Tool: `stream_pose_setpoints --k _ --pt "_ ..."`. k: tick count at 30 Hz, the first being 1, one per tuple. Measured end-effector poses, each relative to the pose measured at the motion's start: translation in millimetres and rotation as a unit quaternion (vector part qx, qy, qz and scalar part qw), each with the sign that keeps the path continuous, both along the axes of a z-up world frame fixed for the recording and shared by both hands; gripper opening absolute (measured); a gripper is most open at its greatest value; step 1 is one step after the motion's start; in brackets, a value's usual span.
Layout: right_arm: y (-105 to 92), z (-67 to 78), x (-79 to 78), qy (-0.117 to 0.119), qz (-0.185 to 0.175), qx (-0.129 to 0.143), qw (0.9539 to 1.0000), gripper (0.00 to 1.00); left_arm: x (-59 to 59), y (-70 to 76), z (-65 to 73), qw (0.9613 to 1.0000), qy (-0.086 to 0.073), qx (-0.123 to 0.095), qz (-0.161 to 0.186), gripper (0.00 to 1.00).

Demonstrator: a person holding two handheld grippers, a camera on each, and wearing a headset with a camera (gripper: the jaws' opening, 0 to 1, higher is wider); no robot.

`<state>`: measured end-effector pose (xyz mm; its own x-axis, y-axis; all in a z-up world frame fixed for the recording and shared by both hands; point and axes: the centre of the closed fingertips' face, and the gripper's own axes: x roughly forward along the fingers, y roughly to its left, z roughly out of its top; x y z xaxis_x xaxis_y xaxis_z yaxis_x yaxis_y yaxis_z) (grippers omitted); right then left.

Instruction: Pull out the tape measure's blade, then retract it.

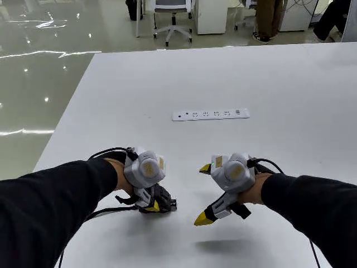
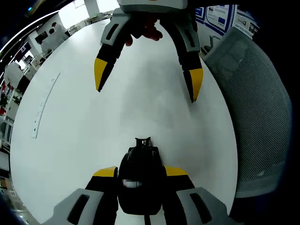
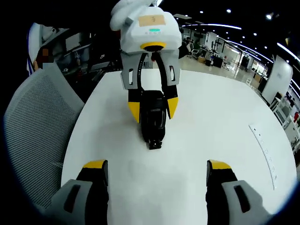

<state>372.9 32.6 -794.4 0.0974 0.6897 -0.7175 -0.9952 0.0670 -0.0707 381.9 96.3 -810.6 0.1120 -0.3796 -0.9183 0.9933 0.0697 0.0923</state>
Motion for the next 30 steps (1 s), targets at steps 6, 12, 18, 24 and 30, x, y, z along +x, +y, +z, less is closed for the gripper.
stream_pose_setpoints --k 6,12,18,24,30 --pt "22.4 -8.6 5.5 0.019 -0.001 0.007 0.9998 0.68 0.6 -1.2 -0.7 0.9999 0.004 -0.001 0.013 0.32" --pt "38.5 -23.6 6.0 0.024 0.012 -0.012 0.9995 0.55 1.6 -1.1 -1.2 0.9998 0.003 -0.006 0.017 0.32" --pt "45.9 -38.2 0.7 0.029 0.041 -0.040 0.9979 0.37 2.3 -2.1 -0.9 0.9996 0.003 -0.020 0.020 0.32" --pt "50.0 -46.0 -1.2 0.021 0.060 -0.054 0.9966 0.17 2.5 -2.1 -0.8 0.9996 0.010 -0.020 0.020 0.32" --pt "50.1 -47.0 2.4 0.023 0.057 -0.058 0.9965 0.11 2.7 -1.7 -0.6 0.9995 0.011 -0.022 0.021 0.32"
